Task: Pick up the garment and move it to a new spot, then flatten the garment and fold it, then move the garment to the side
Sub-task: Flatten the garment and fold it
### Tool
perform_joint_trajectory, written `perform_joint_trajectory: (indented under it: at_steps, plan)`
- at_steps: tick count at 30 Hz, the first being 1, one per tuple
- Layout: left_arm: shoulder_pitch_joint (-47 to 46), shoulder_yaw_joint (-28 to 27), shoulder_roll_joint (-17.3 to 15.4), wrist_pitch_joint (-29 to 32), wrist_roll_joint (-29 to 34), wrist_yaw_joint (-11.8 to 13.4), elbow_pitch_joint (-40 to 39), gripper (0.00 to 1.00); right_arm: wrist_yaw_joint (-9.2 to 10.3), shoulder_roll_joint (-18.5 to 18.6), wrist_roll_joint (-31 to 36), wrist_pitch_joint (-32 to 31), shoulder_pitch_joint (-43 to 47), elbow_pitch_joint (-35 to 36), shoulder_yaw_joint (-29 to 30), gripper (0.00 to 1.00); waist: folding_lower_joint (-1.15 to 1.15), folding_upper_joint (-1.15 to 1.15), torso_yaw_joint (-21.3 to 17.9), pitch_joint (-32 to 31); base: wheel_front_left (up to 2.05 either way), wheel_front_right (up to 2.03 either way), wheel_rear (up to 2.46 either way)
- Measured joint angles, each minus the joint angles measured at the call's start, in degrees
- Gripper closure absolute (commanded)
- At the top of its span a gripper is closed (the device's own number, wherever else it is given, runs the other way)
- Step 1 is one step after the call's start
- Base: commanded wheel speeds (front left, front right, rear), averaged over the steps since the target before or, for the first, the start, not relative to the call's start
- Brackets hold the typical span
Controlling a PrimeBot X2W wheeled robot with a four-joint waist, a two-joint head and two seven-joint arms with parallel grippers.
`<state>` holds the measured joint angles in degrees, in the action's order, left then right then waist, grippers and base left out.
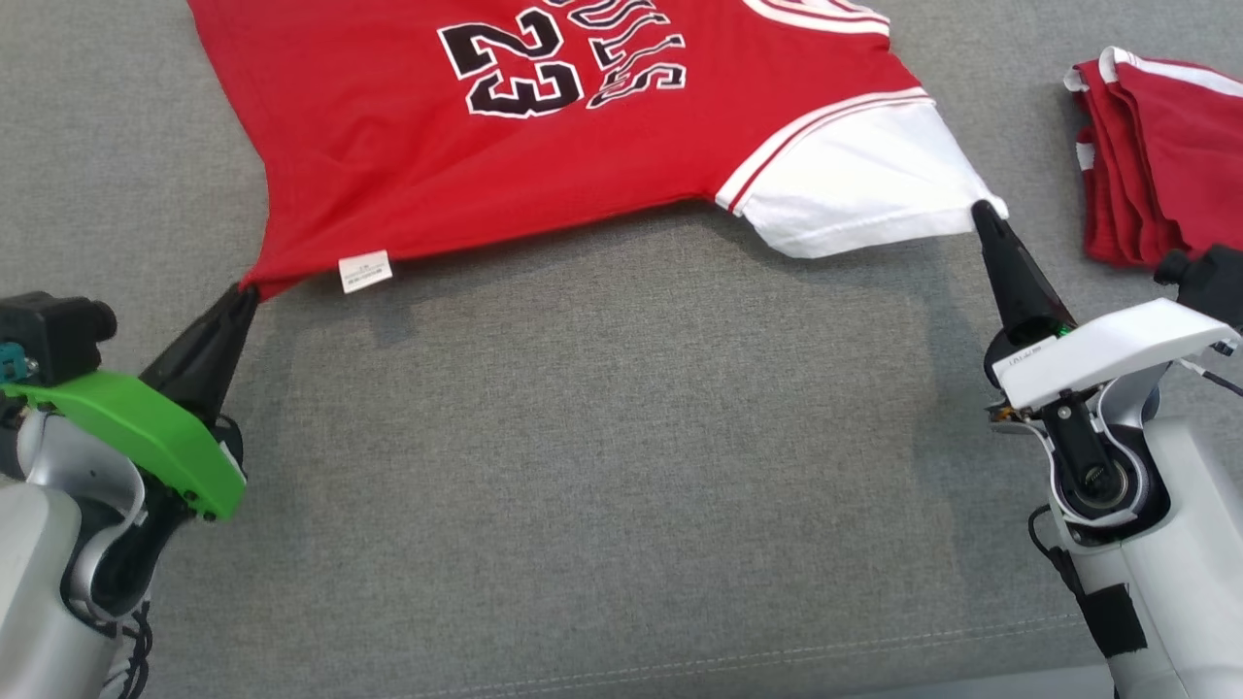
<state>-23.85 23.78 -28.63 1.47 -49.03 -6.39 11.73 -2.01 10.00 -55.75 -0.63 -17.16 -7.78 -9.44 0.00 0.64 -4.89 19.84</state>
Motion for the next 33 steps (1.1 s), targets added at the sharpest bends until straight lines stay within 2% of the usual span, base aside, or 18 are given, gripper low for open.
perform_joint_trajectory:
  at_steps: [3, 15, 25, 29, 33]
  plan:
    - [2.4, 1.7, -1.4, 2.5, -0.2, -0.1, -0.8, 1.0, 0.01, 1.0, 1.1, -0.5, 2.2, 1.3, -0.9, 1.0, 0.0, 0.0, 0.7, -0.8, 0.0, 0.0, 0.0]
    - [7.0, 2.0, -2.0, 2.7, -0.5, -0.2, -1.5, 1.0, 0.69, 4.5, 4.2, -3.5, 13.6, 6.4, -4.2, 1.0, 0.0, 0.0, 2.7, -3.0, 0.0, 0.0, 0.0]
    - [11.9, 2.0, -3.1, 1.9, -1.4, -0.2, -2.4, 1.0, 3.12, 6.8, 4.5, -5.6, 23.3, 10.6, -4.3, 1.0, 0.0, 0.0, 2.4, -4.1, 0.0, 0.0, 0.0]
    - [14.1, 2.0, -3.4, 1.4, -1.4, -0.2, -2.4, 1.0, 3.2, 7.0, 4.5, -6.2, 26.3, 11.7, -5.1, 1.0, 0.0, 0.0, 2.2, -4.4, 0.0, 0.0, 0.0]
    - [15.8, 2.1, -3.3, 0.5, -1.4, -0.2, -2.5, 1.0, 4.13, 7.0, 4.5, -6.2, 30.2, 13.7, -5.4, 1.0, 0.0, 0.0, 2.4, -4.9, 0.0, 0.0, 0.0]
